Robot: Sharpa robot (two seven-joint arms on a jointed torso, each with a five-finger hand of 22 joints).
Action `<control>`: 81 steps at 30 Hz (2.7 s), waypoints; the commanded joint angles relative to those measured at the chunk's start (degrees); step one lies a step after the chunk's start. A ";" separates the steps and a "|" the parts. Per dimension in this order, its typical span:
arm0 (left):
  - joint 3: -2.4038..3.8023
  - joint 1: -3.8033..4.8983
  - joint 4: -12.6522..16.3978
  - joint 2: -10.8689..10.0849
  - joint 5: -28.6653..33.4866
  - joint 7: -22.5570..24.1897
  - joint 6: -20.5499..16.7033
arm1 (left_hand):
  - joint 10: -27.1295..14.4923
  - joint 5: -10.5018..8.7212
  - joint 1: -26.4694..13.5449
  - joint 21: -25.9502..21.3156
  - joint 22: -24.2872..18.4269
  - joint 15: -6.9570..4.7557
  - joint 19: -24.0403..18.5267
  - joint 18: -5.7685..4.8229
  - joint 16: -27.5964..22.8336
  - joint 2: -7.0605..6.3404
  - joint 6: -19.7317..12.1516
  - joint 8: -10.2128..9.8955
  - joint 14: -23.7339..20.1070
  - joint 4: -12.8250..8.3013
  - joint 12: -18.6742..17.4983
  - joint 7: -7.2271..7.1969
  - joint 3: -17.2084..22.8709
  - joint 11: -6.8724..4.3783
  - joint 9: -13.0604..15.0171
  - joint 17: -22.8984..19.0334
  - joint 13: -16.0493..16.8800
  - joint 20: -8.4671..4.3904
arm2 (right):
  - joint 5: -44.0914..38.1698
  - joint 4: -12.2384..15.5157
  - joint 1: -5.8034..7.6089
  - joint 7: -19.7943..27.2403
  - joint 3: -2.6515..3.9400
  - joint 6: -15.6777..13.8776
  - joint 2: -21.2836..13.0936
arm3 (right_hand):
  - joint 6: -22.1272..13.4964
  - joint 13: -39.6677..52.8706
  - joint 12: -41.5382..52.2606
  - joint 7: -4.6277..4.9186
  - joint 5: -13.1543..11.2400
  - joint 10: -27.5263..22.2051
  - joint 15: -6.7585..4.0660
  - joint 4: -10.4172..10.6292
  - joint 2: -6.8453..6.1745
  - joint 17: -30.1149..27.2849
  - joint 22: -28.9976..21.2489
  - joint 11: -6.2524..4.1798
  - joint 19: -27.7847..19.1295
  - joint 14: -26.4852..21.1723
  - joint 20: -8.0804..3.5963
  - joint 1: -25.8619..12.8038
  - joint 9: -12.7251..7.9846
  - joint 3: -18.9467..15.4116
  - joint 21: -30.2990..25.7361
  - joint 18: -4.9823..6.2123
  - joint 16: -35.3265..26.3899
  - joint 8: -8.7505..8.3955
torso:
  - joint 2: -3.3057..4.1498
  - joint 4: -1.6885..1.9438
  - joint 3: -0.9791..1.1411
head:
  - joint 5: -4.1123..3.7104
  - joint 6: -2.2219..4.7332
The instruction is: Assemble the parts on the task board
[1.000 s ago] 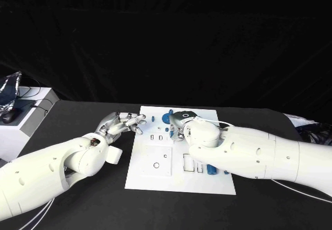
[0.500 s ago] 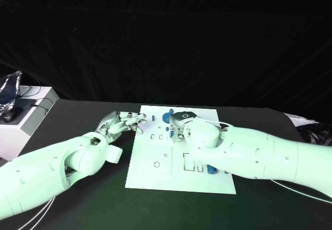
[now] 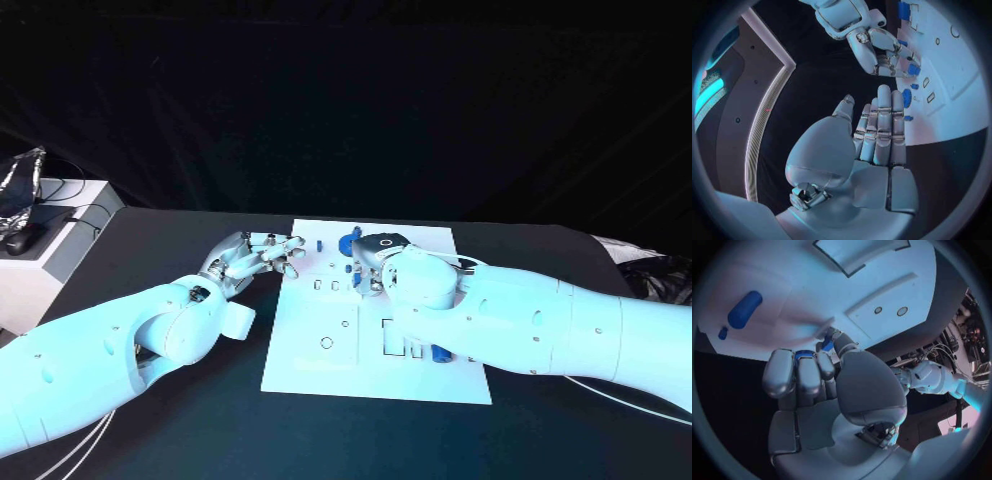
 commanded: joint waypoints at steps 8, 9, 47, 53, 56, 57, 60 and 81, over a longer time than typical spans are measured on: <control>0.04 -0.04 0.05 0.11 0.01 0.19 0.99 | -0.23 -0.20 0.22 0.20 -0.05 0.01 -0.26 0.47 -0.32 -0.22 -0.20 -0.13 -0.18 -0.42 -0.17 -0.05 0.07 0.11 0.02 0.01 0.05 -0.22 | -0.39 0.09 -0.22 1.23 -0.13 -0.56 -0.03 | -2.90 -0.61 -0.77 0.70 -0.97 -1.02 0.76 2.09 -2.12 -0.12 8.32 0.55 4.05 -0.11 0.41 0.45 0.02 -0.55 -0.71 0.80 -0.41 0.19 | 0.01 0.01 0.00 | 0.02 0.06; 0.04 -0.04 0.04 0.11 0.01 0.18 0.99 | -0.23 -0.20 0.22 0.20 -0.05 0.01 -0.26 0.47 -0.32 -0.22 -0.20 -0.13 -0.18 -0.42 -0.17 -0.05 0.07 0.11 0.02 0.01 0.05 -0.22 | -0.38 0.10 -0.23 1.26 -0.13 -0.60 -0.04 | -2.90 -0.61 -0.77 0.70 -0.97 -1.02 0.76 2.09 -2.12 -0.12 8.32 0.55 4.05 -0.11 0.41 0.45 0.02 -0.55 -0.71 0.80 -0.41 0.19 | 0.01 0.00 0.01 | 0.03 0.03; 0.04 -0.04 -0.58 0.31 -2.78 -2.55 -1.06 | 0.87 -0.27 -1.43 0.13 -0.26 -0.02 -0.05 0.47 -0.11 -1.79 -1.82 -0.10 0.04 -1.19 0.13 0.23 -1.86 -0.02 0.05 0.06 0.15 -0.15 | 4.07 4.82 -0.78 8.25 0.19 -21.73 -6.43 | -9.22 -5.25 -2.81 2.32 -10.63 -4.31 1.91 19.91 -12.71 -0.01 8.13 1.86 4.06 -0.32 1.59 0.80 0.11 -2.36 -2.21 1.51 -0.99 0.11 | -0.06 -0.08 0.15 | 0.26 0.55; 0.05 0.02 -0.77 0.53 -7.17 -8.07 -1.55 | 4.87 -0.24 -4.20 0.42 -0.08 -0.73 0.85 0.12 1.74 -2.71 -1.29 1.19 0.93 -0.61 3.80 0.40 -3.71 -1.08 0.27 1.35 1.55 -0.77 | 17.69 6.62 -0.48 18.37 0.93 -27.93 -10.79 | -5.55 -5.40 -2.42 1.02 -6.40 -4.03 1.34 18.09 -10.03 -0.37 8.03 1.02 4.04 -0.33 1.26 0.14 0.51 -1.50 -2.63 1.49 -1.33 1.13 | -0.39 -0.39 0.34 | 0.42 1.13; 0.06 0.51 -1.17 1.03 -10.84 -12.56 -1.43 | 4.44 0.01 -7.51 3.49 1.97 -1.82 2.03 -0.36 9.43 -2.41 -0.81 3.78 0.46 1.01 10.56 -0.59 -4.82 -2.21 0.51 7.09 5.82 -2.25 | 29.37 6.51 0.01 25.99 1.25 -28.63 -13.39 | -3.34 -5.66 -2.75 0.26 -3.95 -4.29 0.81 15.01 -7.20 -1.64 7.61 0.43 3.83 -0.44 0.71 -0.81 0.84 -1.25 -4.42 1.49 -2.45 1.55 | -0.80 -0.68 0.59 | 0.70 1.38; 0.06 0.80 -1.43 1.31 -12.31 -14.16 -1.16 | 4.04 0.09 -8.45 5.02 2.99 -2.25 2.31 -0.37 12.46 -2.18 -0.39 5.10 0.36 1.65 13.56 -1.07 -4.98 -2.64 0.88 9.18 7.97 -2.69 | 33.07 6.36 0.21 28.17 1.33 -28.53 -14.20 | -2.82 -5.65 -2.74 0.06 -3.67 -4.27 0.65 13.97 -6.40 -1.62 7.64 0.27 3.87 -0.32 0.50 -1.14 1.32 -1.28 -4.42 1.35 -2.47 1.67 | -0.98 -0.82 0.73 | 0.91 1.44; 0.06 1.93 -2.51 2.43 -16.43 -18.69 0.40 | -3.47 0.14 -10.29 13.43 9.04 -3.23 1.03 -0.06 24.90 -2.51 -2.11 12.33 -2.96 3.62 29.48 -2.11 -5.28 -3.47 4.77 17.45 20.56 -4.31 | 41.40 5.93 0.76 32.63 1.49 -27.95 -16.24 | -1.35 -5.38 -2.40 -0.59 -2.60 -3.99 0.36 12.47 -4.72 -1.10 7.78 -0.14 4.01 -0.12 0.12 -2.30 2.98 -1.63 -3.95 1.05 -2.09 2.24 | -1.42 -1.08 1.09 | 1.38 1.44; -5.30 13.72 -15.77 17.61 -38.69 -45.67 17.80 | -4.98 0.73 -13.24 25.14 28.46 -5.12 7.68 1.56 37.62 -4.01 -6.68 27.42 2.88 10.74 48.03 -5.73 -3.15 -6.19 28.25 26.39 37.28 -4.81 | 58.06 2.58 2.37 37.67 1.68 -24.72 -20.59 | -1.46 -4.11 -2.12 -1.18 3.91 -3.36 -0.01 5.50 1.96 -0.29 7.90 -0.55 4.01 -0.01 -0.45 -4.88 13.94 -10.71 -2.98 0.63 -1.60 0.75 | -3.16 -2.74 3.34 | 3.61 1.21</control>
